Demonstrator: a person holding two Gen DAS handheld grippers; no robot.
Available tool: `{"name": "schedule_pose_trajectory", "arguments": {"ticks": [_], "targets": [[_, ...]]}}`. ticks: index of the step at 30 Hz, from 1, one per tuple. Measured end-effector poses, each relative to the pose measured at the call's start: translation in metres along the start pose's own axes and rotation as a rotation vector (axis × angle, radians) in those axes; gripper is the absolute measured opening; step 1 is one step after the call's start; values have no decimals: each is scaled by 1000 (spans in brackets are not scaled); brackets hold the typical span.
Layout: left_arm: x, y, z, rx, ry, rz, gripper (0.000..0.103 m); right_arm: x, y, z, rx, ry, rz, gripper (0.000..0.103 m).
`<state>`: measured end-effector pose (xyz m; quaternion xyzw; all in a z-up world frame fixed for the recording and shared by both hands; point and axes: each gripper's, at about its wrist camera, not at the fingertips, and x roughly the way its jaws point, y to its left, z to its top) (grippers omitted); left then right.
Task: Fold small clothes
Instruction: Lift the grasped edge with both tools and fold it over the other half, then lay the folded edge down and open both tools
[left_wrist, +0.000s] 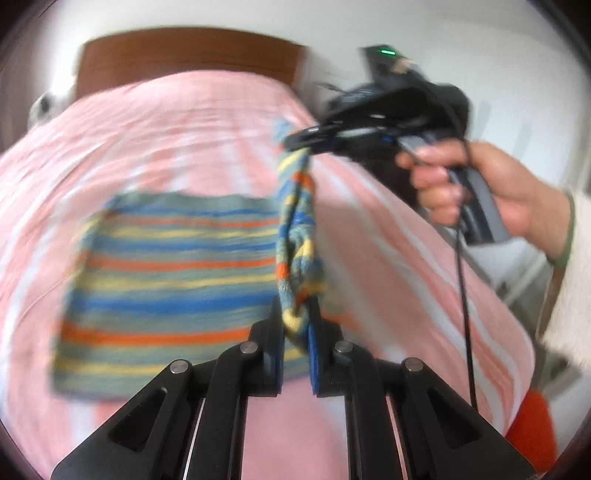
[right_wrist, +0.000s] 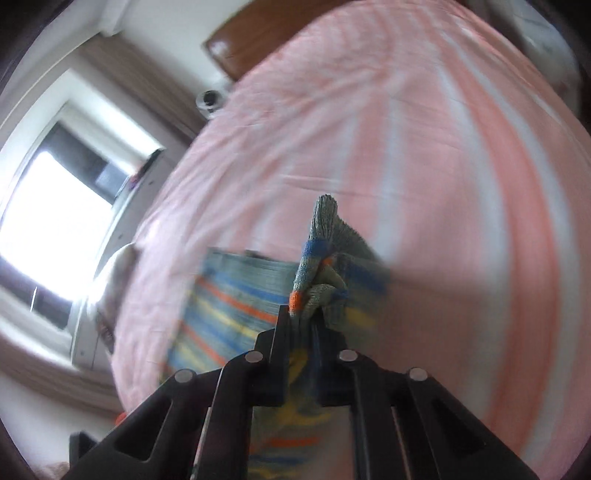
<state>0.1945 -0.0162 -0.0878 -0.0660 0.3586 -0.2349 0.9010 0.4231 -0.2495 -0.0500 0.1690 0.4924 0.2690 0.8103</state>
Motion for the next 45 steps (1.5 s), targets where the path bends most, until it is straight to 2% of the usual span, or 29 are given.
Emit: {"name": "schedule_pose_trajectory", "arguments": {"ticks": [4,9,12,13,14,15,17,19,21,24,26,28,29,30,32,33,34,36,38,39,43,45], "targets": [[-30,68,-18,-151,14,101,8,59,73,9,-93,43,37,10],[-32,111,-32,-265,52,155,10,144,133,0,-149,115,20,10],[-23,115,-34,-270,87,172,24,179,146,-6,-161,123,-13,11],[-25,112,-34,-261,82,175,27,188,148,-7,-141,124,1,17],[-30,111,-34,-252,78,179,38,192,143,-7,-93,121,33,20],[-37,107,-34,-238,68,181,54,191,138,-7,-52,112,69,21],[-47,107,-32,-219,47,204,70,177,129,-8,1,67,132,21],[-58,105,-33,-208,35,183,71,157,124,-9,-5,29,129,21],[-53,109,-26,-210,48,147,72,132,120,-13,-44,9,96,21],[-37,110,-11,-174,74,150,73,92,119,-31,-164,2,-2,21],[-17,120,3,-149,80,211,73,68,116,-54,-232,2,-63,21],[-4,133,5,-181,124,332,64,48,108,-83,-281,6,-97,21],[1,142,6,-205,144,359,56,47,110,-96,-294,12,-95,21],[4,151,4,-237,167,367,55,47,109,-109,-302,23,-84,21],[1,162,3,-278,189,322,55,64,105,-136,-294,70,-61,24],[-3,162,6,-272,190,314,56,72,102,-146,-295,82,-81,32],[-8,160,10,-256,183,306,58,76,102,-153,-314,62,-109,32],[-14,157,25,-222,158,258,78,70,104,-150,-316,35,-112,32],[-8,152,44,-188,137,210,86,59,105,-136,-278,-6,-87,32],[1,152,53,-176,143,209,86,52,106,-129,-278,-33,-89,32],[56,162,78,-151,191,276,82,49,114,-96,-311,-76,-132,32],[81,176,78,-158,233,357,62,67,114,-85,-290,-44,-131,32]]}}
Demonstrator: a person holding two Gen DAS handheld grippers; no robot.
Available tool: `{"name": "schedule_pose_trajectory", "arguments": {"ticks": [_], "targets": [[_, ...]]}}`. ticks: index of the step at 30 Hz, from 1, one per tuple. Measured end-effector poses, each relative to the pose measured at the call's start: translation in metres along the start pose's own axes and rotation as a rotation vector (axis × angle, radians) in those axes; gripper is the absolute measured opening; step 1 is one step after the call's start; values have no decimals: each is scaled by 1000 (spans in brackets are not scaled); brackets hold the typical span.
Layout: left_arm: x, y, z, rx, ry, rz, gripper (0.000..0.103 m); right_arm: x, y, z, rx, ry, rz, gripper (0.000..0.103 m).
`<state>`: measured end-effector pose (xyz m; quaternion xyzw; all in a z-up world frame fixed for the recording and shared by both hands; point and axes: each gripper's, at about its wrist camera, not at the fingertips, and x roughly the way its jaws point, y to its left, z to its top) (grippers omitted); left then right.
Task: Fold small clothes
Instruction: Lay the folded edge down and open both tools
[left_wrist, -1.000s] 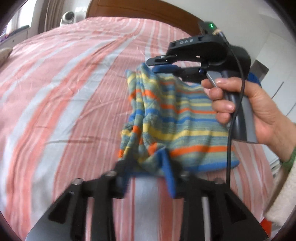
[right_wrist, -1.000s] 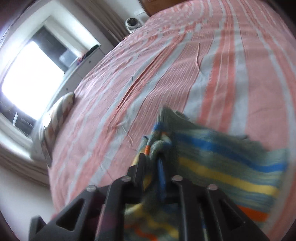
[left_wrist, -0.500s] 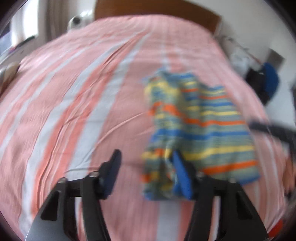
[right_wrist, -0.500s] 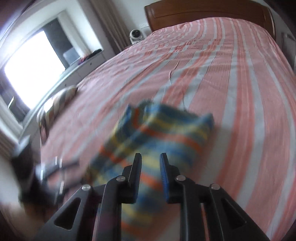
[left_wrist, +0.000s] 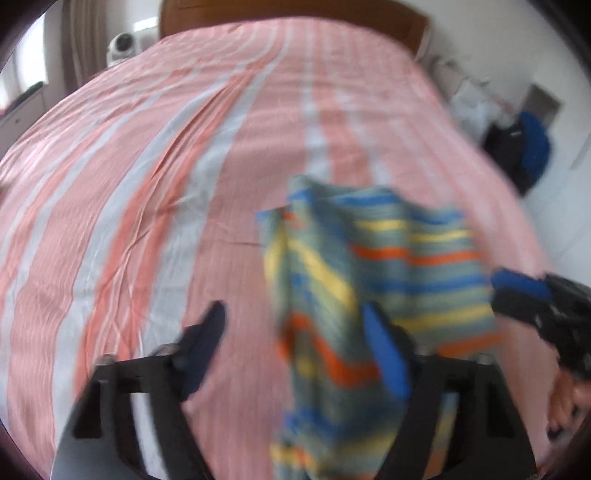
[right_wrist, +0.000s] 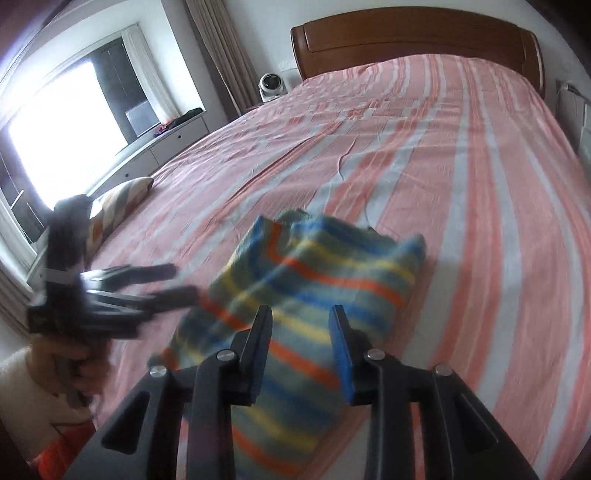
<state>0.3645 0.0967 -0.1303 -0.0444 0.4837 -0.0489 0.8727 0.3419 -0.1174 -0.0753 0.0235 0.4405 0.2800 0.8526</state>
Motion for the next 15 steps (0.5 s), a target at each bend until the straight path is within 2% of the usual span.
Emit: {"name": "schedule_pose_trajectory", "arguments": {"ticks": [1,3,5,8,10,12,14,15], "targets": [[11,4,1,-9,22,18,62,19,-3,3,26,44,0,32],[13,13,-2,-37,9,10,62,51,-11,-4,66,145,-12,33],[2,19,-3,-40,1,33,62,60,-10,-12,64,108,-37,33],[-25,36,-9,-79,-20,-6,62,41,1,-13,49,76,-70,33],[-47,43,-20,-101,-25,-77,70,16,12,-16,28,37,-63,33],[-64,42,-36,-104,-34,-147,83,-3,24,-22,-5,19,-57,33],[-74,35,-55,-85,-25,-183,86,-20,40,-35,-45,21,-48,34],[-73,30,-62,-72,-6,-171,86,-23,45,-41,-58,24,-47,37]]}}
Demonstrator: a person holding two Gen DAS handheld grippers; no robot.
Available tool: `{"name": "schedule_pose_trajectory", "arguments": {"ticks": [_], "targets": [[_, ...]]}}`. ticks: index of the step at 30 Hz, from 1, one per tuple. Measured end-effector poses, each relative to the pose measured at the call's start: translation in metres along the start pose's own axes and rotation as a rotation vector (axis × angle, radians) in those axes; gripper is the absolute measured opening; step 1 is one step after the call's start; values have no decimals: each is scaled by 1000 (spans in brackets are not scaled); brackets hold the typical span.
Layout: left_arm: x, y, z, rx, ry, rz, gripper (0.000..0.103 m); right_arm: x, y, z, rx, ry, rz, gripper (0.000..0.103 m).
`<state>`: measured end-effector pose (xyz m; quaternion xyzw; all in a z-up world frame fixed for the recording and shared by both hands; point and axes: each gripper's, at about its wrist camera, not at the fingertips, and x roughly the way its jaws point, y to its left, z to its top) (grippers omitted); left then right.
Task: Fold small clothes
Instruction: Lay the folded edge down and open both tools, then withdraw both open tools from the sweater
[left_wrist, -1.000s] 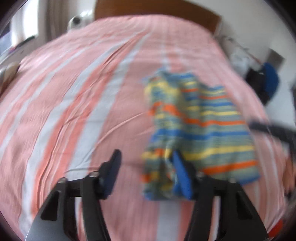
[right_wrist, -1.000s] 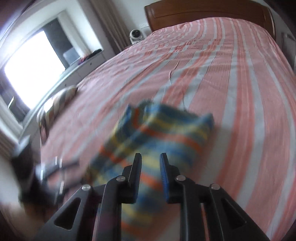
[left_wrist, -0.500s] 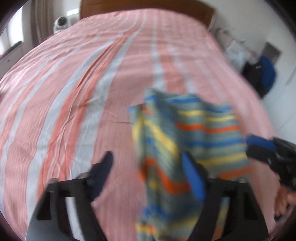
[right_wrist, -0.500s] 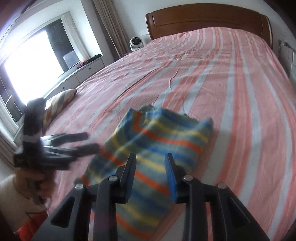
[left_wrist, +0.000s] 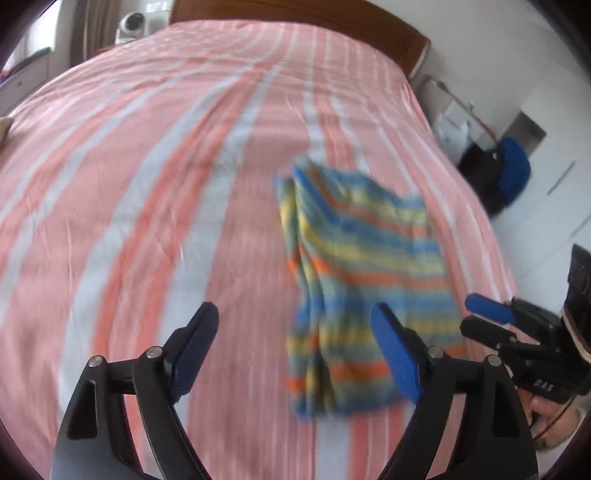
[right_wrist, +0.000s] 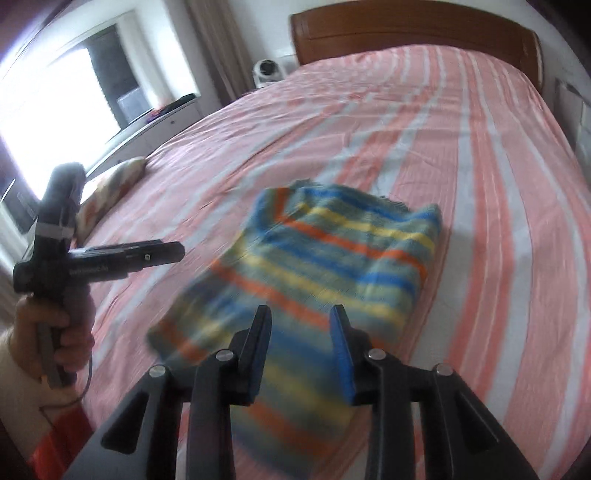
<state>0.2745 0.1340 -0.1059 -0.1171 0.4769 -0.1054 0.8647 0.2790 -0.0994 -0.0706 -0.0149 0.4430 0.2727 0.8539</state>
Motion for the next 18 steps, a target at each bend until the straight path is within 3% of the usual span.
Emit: {"name": "schedule_pose_trajectory", "arguments": {"ticks": [3,6,7,9,11,12,13,18], "targets": [[23,-5,-24,78,93,170,79,5,15,-31,-15,42,-13,42],[9,-1,-33,77,72,210,78,13,17,-61,42,132,-44,42],[0,-2,-34,81,58,232,78,2,19,-67,72,114,-43,42],[-23,-7,-38,97,11,238,90,-23,25,-74,93,68,-33,44],[-41,-14,-42,120,-46,269,97,-43,31,-78,101,24,-51,64],[-48,-17,-43,134,-65,282,97,-52,33,-80,106,0,-74,87],[-53,-21,-45,150,-81,297,97,-60,35,-82,111,-22,-102,101],[-65,-36,-51,190,-115,330,98,-67,29,-83,158,-26,-130,102]]}}
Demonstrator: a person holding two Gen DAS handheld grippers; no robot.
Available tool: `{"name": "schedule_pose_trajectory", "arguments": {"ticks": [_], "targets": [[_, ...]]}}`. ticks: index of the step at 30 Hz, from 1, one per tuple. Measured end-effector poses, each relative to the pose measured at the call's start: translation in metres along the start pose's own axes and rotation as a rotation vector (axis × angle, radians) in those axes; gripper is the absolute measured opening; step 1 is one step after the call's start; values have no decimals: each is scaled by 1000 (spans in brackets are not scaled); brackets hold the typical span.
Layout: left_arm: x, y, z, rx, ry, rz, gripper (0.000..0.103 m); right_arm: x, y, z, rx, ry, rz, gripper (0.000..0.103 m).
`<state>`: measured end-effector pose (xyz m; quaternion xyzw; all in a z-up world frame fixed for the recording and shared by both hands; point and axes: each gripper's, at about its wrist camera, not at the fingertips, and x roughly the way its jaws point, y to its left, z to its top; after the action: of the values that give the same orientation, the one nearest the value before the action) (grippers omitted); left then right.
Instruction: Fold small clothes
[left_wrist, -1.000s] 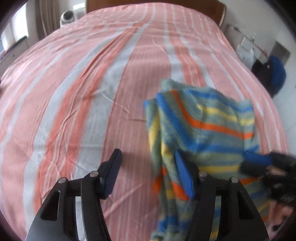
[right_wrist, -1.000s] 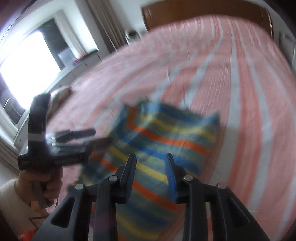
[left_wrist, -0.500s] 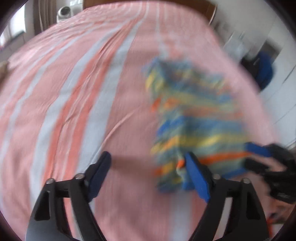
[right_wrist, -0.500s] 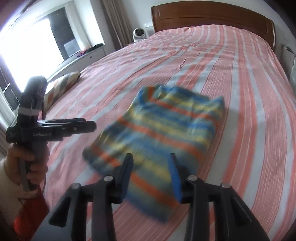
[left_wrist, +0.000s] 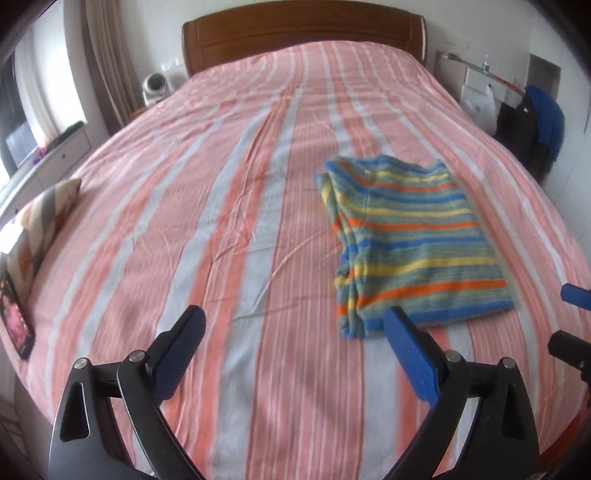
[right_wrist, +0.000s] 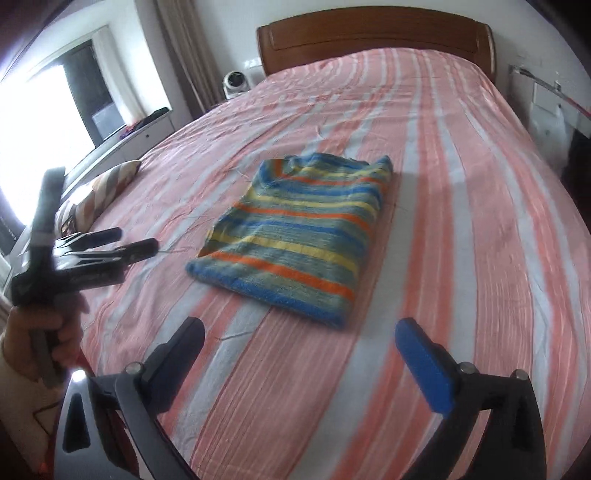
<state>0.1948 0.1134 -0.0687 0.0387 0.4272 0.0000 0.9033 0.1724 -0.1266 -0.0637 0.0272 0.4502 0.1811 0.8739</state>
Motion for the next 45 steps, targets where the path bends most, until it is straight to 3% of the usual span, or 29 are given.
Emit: {"name": "schedule_pose_trajectory", "arguments": {"ticks": [8,12,15,18,21,24,28,29,30,31,32,33,36,38,41,45], "targets": [[3,-8,5,45,-13,39,98,2,3,-6,-4,7,-15,102],[11,-8,6,62,1,14,99,8,-1,-9,8,20,-19,102],[33,8,18,-5,45,-165,99,12,-14,-5,29,14,-16,102],[68,30,39,-169,105,-337,99,19,-48,13,131,-25,-22,102],[108,24,60,-199,163,-394,99,35,-85,40,275,-51,39,102],[141,7,71,-164,206,-358,99,73,-106,73,364,-33,126,102],[155,-14,74,-79,200,-296,99,126,-95,95,317,21,164,101],[154,-18,74,-59,189,-289,93,136,-90,96,306,36,165,99],[153,-23,74,-40,179,-286,69,145,-85,96,295,47,159,80],[154,-27,72,-25,178,-291,54,152,-76,96,264,52,129,47],[153,-31,72,-24,184,-311,30,156,-63,97,203,56,55,41],[150,-35,72,-32,177,-290,25,157,-46,98,117,50,-27,38],[138,-39,73,-31,141,-253,19,154,-2,97,-134,13,-232,26],[125,-34,75,-45,109,-266,18,149,16,92,-244,-20,-307,24],[98,-22,82,-65,57,-297,18,131,22,94,-269,-90,-306,23],[61,-14,96,-37,-28,-277,18,101,34,110,-252,-192,-265,23]]}}
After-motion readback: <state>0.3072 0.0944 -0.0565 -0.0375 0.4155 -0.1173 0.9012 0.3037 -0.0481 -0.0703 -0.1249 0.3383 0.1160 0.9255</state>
